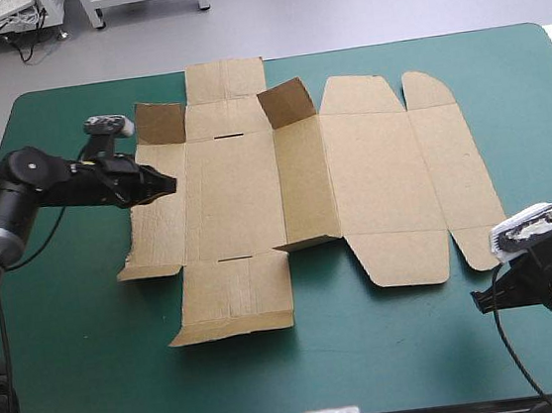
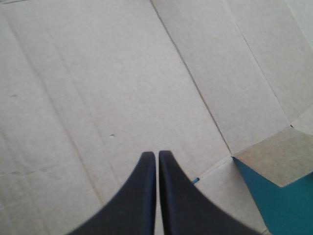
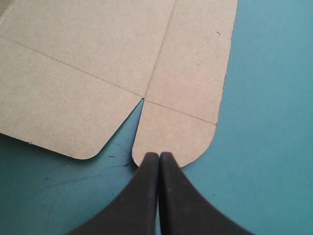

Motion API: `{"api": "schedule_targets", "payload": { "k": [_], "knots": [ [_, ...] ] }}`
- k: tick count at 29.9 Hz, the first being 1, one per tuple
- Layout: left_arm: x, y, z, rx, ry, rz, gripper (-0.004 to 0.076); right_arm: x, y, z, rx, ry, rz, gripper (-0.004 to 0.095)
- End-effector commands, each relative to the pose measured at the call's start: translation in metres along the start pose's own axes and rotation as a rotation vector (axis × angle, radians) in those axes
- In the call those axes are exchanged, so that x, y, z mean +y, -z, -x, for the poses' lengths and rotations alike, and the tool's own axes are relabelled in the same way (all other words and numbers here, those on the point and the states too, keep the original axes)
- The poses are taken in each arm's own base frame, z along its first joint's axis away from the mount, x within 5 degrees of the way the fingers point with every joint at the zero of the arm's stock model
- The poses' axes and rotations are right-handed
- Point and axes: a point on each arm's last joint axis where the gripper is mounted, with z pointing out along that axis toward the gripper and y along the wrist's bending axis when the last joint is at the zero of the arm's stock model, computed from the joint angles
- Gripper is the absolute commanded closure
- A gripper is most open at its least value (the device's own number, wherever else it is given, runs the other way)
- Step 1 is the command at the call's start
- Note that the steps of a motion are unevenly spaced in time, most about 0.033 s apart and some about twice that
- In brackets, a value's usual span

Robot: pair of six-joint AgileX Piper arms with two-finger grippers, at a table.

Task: Fold the box

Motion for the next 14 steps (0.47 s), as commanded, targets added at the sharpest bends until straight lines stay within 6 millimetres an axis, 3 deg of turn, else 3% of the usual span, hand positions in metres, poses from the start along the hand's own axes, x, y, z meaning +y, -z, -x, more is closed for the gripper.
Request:
{"api": "schedule_targets", "payload": {
  "k": [1,8,11,14],
  "knots": [
    [0.023,0.04,0.007,-0.123,0.066,0.018,0.071,-0.003,0.003,0.011,-0.079,0.011,-0.017,0.0932],
    [0.082,0.075,-0.011,-0.154,0.293,0.105,0.0692,-0.002,0.003,0.011,-0.079,0.009,-0.015,0.0932],
    [0.102,0.075,-0.024,-0.085,0.365,0.071,0.058,-0.002,0.003,0.011,-0.079,0.009,-0.015,0.0932],
    [0.117,0.063,-0.034,0.011,0.424,-0.003,0.0395,-0.002,0.003,0.012,-0.086,0.009,-0.015,0.0932]
  ]
}}
